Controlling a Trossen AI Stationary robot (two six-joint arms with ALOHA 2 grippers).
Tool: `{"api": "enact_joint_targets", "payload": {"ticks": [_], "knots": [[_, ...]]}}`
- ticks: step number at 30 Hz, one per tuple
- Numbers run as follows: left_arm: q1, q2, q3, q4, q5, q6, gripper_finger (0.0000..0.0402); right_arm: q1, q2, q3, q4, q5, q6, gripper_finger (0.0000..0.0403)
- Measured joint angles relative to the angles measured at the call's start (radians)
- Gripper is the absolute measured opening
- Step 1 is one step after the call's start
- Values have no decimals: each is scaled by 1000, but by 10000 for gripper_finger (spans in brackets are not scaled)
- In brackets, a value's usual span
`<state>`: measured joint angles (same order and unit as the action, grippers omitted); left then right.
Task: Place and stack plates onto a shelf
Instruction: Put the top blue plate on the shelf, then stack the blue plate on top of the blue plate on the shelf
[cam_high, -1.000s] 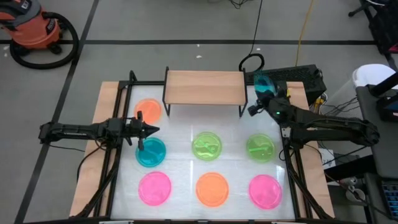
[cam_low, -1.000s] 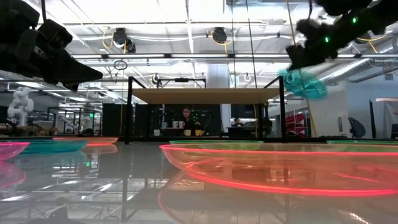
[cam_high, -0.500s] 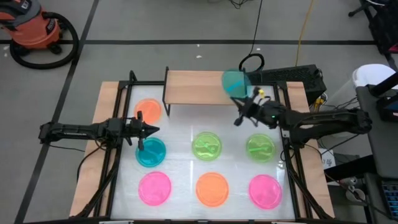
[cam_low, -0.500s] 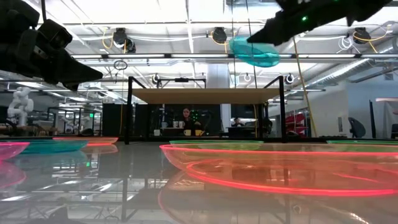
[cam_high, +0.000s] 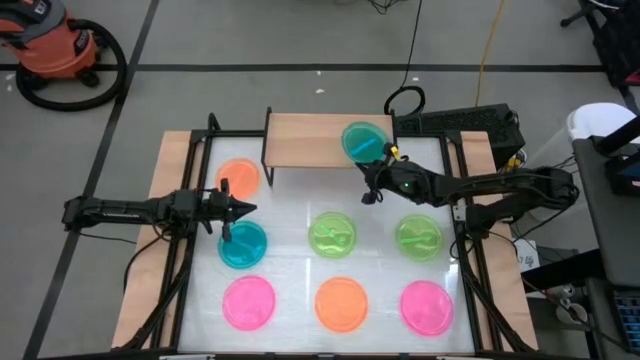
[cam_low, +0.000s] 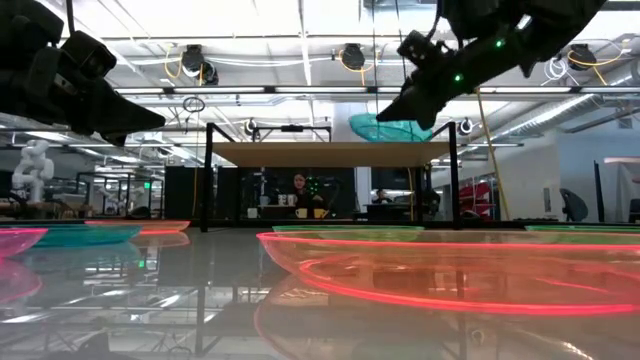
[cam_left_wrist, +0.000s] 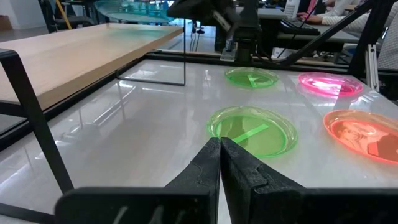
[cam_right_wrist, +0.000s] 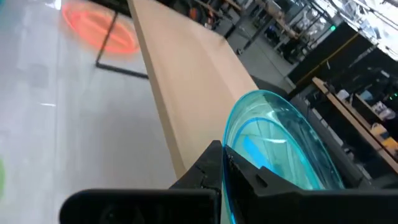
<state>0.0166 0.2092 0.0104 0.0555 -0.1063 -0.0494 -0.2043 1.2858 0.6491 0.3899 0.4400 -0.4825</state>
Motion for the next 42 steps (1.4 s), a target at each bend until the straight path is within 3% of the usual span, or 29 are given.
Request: {"api": "enact_joint_targets", "payload": {"ticks": [13,26,34,42], "knots": [[0,0,0,0,0,0,19,-21,43,0,55,-53,31,6],[0,0,0,0,0,0,19,-3,40,-1,131,-53,29,90],[0,0,0,0,0,0,19,76,-85,-1,112,-51,29,109],[0,0,0,0,0,0,19,248,-248,-1,-88,-53,178,100]]}}
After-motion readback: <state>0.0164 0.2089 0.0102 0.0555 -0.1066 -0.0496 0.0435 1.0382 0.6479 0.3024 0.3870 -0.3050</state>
